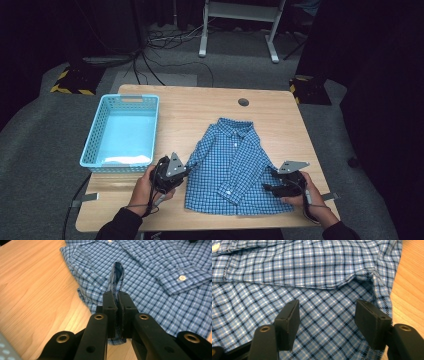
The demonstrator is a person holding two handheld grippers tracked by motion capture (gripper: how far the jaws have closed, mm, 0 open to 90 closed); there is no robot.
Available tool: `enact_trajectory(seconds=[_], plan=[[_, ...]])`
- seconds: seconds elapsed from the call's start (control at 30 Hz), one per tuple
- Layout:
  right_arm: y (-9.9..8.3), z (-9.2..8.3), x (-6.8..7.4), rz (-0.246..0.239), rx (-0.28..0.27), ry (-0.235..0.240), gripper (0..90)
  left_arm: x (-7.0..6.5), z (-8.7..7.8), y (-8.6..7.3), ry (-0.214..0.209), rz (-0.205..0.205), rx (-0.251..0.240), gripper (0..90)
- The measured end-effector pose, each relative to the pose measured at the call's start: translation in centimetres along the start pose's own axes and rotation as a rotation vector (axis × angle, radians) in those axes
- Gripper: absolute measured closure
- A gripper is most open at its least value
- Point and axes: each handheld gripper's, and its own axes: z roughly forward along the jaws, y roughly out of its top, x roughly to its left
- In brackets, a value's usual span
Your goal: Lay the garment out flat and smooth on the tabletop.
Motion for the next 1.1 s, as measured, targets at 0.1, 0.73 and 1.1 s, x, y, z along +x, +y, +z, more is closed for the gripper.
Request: enact_trajectory(seconds=[0.1,0.73,1.1], plan=[[0.0,0.0,0.0,-0.001,0.003,-0.003,37.4,0.3,-0.5,-0.5,0.007,-0.011,0.001,85.3],[-0.1,-0.2,-0.3,0.002,0.014,-0.014,36.7,1.7,-2.4,-4.5,0.014,-0.121,-0.026,85.0],[-0.1,-0.2,-0.3,0.001,0.014,-0.014,36.7,2.8,-3.1,-7.1,0.036,-0.273,-0.091,83.7]])
